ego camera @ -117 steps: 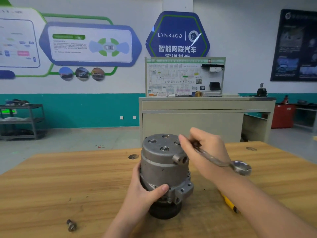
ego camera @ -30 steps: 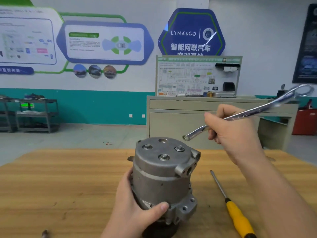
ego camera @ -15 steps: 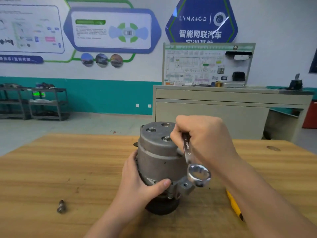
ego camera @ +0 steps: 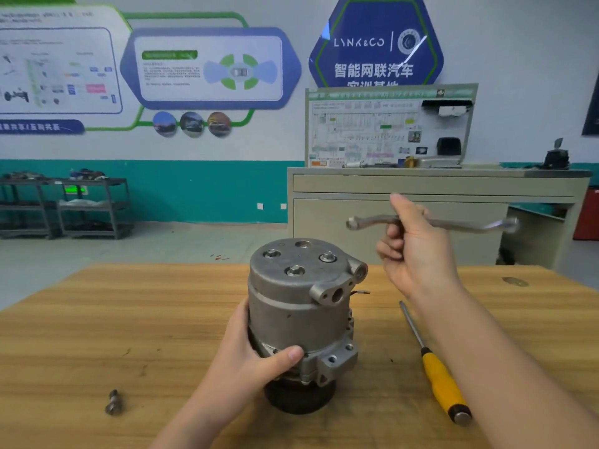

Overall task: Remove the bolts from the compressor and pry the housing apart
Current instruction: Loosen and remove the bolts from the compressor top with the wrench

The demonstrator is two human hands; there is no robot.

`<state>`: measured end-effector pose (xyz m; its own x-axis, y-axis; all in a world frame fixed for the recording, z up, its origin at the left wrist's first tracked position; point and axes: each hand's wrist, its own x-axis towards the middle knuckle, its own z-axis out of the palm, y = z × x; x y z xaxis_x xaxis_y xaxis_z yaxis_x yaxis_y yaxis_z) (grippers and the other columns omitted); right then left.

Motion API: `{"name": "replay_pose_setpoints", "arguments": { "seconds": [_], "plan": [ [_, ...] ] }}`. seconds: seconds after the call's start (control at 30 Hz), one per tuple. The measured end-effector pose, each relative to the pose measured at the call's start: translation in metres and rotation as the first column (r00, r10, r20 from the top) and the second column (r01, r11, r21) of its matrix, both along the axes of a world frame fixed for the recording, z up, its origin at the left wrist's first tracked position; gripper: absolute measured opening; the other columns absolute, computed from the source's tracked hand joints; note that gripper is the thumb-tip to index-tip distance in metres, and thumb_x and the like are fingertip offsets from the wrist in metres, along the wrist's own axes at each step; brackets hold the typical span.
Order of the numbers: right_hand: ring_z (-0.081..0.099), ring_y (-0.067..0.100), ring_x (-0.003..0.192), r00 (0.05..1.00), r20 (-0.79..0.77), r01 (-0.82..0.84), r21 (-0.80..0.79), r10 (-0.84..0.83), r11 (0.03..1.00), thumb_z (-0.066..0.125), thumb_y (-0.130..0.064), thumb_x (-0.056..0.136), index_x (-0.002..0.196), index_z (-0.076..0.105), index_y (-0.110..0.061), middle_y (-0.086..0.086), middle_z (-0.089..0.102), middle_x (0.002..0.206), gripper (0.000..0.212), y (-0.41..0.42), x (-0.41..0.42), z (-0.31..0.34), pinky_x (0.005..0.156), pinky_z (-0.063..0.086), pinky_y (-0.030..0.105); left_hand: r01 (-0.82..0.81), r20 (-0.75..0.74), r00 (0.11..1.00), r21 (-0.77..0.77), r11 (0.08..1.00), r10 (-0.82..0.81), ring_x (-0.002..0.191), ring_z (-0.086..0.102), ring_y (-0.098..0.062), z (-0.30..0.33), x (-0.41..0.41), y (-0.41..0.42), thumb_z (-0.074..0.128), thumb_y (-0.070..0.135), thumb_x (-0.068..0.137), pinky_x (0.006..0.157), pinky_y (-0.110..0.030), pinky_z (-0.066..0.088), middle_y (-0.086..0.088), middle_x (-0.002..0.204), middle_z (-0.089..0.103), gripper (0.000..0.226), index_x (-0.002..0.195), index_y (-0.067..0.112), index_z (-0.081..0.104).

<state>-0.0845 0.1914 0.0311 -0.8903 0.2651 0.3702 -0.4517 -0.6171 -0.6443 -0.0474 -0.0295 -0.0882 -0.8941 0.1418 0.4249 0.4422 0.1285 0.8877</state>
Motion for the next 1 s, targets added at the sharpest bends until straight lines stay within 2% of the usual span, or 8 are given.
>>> {"name": "replay_pose_setpoints", "arguments": {
  "seconds": [0.1, 0.2, 0.37, 0.53, 0.67, 0.8, 0.9, 1.0],
  "plan": [
    [0.038, 0.008, 0.032, 0.96, -0.14, 0.277, 0.353, -0.242, 0.894, 0.06, -0.006, 0.089, 0.046, 0.039, -0.023, 0.002, 0.047, 0.04, 0.05, -0.001, 0.009, 0.003, 0.034, 0.027, 0.017, -0.073, -0.071, 0.995, -0.057, 0.996, 0.069, 0.119, 0.053, 0.003, -0.002, -0.002, 0.003, 0.081, 0.071, 0.046, 0.087, -0.013, 0.048, 0.02, 0.13, 0.055, 0.104, 0.136, 0.04, 0.04],
    [0.049, 0.007, 0.037, 0.835, -0.396, 0.55, 0.566, -0.383, 0.614, 0.063, -0.01, 0.087, 0.049, 0.039, -0.02, 0.004, 0.051, 0.042, 0.046, -0.009, 0.02, 0.001, 0.038, 0.037, 0.018, -0.161, -0.138, 0.979, -0.092, 0.983, 0.147, 0.119, 0.051, 0.001, -0.003, -0.004, 0.006, 0.075, 0.081, 0.04, 0.096, -0.031, 0.047, 0.018, 0.128, 0.053, 0.103, 0.13, 0.045, 0.041],
    [0.032, 0.006, 0.042, 0.71, -0.627, 0.698, 0.567, -0.32, 0.438, 0.062, -0.005, 0.089, 0.055, 0.028, -0.012, 0.012, 0.037, 0.053, 0.048, -0.025, 0.029, -0.007, 0.043, 0.024, 0.013, -0.238, -0.18, 0.959, -0.102, 0.966, 0.218, 0.119, 0.045, 0.004, -0.003, -0.007, 0.009, 0.073, 0.081, 0.032, 0.096, -0.028, 0.042, 0.023, 0.123, 0.046, 0.104, 0.124, 0.051, 0.034],
    [0.026, 0.01, 0.044, 0.528, -0.813, 0.848, 0.495, -0.243, 0.187, 0.061, -0.008, 0.089, 0.061, 0.022, -0.028, -0.008, 0.017, 0.049, 0.052, -0.029, 0.036, -0.009, 0.045, 0.02, 0.019, -0.25, -0.18, 0.956, -0.092, 0.964, 0.231, 0.114, 0.038, 0.02, -0.005, -0.007, 0.009, 0.069, 0.086, 0.032, 0.092, -0.022, 0.039, 0.025, 0.122, 0.044, 0.101, 0.121, 0.055, 0.034],
    [0.031, 0.006, 0.043, 0.527, -0.811, 0.848, 0.485, -0.254, 0.211, 0.059, -0.008, 0.088, 0.061, 0.018, -0.037, -0.01, 0.024, 0.048, 0.057, -0.029, 0.035, -0.008, 0.045, 0.019, 0.012, -0.246, -0.16, 0.96, -0.076, 0.966, 0.232, 0.114, 0.038, 0.02, -0.007, -0.007, 0.008, 0.067, 0.09, 0.031, 0.088, -0.015, 0.037, 0.022, 0.122, 0.046, 0.102, 0.121, 0.053, 0.036],
    [0.028, 0.005, 0.043, 0.532, -0.785, 0.843, 0.457, -0.316, 0.282, 0.057, -0.006, 0.087, 0.061, 0.019, -0.036, -0.006, 0.029, 0.054, 0.055, -0.031, 0.036, -0.01, 0.044, 0.019, 0.011, -0.24, -0.149, 0.962, -0.075, 0.968, 0.227, 0.117, 0.042, 0.012, -0.009, -0.008, 0.007, 0.069, 0.089, 0.032, 0.094, -0.025, 0.041, 0.02, 0.125, 0.047, 0.106, 0.126, 0.05, 0.037],
    [0.026, 0.007, 0.043, 0.633, -0.68, 0.766, 0.481, -0.37, 0.427, 0.056, -0.009, 0.086, 0.054, 0.022, -0.03, -0.006, 0.03, 0.049, 0.05, -0.034, 0.037, -0.011, 0.043, 0.022, 0.017, -0.236, -0.149, 0.964, -0.091, 0.967, 0.222, 0.117, 0.041, 0.013, -0.009, -0.006, 0.007, 0.07, 0.088, 0.035, 0.095, -0.026, 0.041, 0.025, 0.125, 0.045, 0.112, 0.133, 0.046, 0.036],
    [0.027, 0.007, 0.045, 0.697, -0.617, 0.714, 0.544, -0.367, 0.441, 0.059, -0.006, 0.086, 0.052, 0.025, -0.021, -0.006, 0.027, 0.046, 0.05, -0.031, 0.036, -0.007, 0.043, 0.027, 0.026, -0.255, -0.15, 0.96, -0.102, 0.962, 0.238, 0.118, 0.04, 0.012, -0.007, -0.004, 0.008, 0.071, 0.086, 0.038, 0.098, -0.028, 0.041, 0.026, 0.124, 0.044, 0.114, 0.136, 0.04, 0.037]
  ]
}}
